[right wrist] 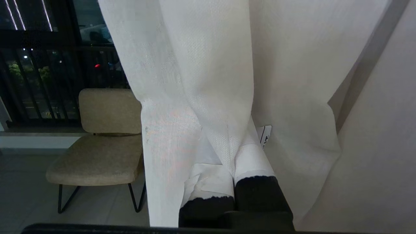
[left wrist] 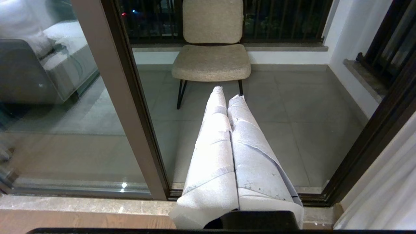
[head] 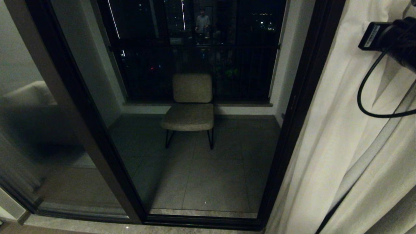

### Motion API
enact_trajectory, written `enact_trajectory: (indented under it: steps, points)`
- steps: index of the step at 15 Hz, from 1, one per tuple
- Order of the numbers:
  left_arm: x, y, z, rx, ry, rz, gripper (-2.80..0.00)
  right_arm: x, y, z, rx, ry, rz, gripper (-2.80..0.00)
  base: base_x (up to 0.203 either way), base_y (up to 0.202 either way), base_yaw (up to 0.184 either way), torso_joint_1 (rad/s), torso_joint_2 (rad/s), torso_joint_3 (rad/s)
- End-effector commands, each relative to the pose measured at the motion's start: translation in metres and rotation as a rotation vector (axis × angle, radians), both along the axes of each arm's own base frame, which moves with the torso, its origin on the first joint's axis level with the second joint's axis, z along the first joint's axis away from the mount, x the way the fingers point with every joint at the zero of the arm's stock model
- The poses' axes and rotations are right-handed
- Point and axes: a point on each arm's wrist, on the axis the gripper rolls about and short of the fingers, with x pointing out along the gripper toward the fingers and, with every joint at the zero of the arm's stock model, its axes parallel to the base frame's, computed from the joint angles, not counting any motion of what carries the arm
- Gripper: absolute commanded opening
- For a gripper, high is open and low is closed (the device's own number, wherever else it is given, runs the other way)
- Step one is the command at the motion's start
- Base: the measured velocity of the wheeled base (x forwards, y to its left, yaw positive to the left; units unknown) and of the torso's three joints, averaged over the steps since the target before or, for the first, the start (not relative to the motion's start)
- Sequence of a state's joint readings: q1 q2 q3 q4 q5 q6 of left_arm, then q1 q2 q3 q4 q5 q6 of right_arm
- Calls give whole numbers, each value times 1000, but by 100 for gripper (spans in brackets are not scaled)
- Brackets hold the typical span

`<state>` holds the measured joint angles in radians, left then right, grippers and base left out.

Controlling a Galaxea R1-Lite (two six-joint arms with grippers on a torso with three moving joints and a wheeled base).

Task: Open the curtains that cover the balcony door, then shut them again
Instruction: Close the inner curtains on both sides

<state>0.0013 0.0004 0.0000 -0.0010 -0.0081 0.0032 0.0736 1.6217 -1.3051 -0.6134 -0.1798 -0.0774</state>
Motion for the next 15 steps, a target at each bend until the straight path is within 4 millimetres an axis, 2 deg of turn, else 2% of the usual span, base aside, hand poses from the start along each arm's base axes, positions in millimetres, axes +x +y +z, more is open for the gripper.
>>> enact_trajectory:
  steps: [1, 15]
  points:
    - [0, 0, 0, 0, -1, 1, -280, -2, -3, 2, 0, -10, -12, -280, 0, 0, 0, 0, 0, 0]
    - [0, 0, 0, 1, -1, -1, -280, -5, -5, 3, 5, -15, -17, -280, 0, 0, 0, 0, 0, 0]
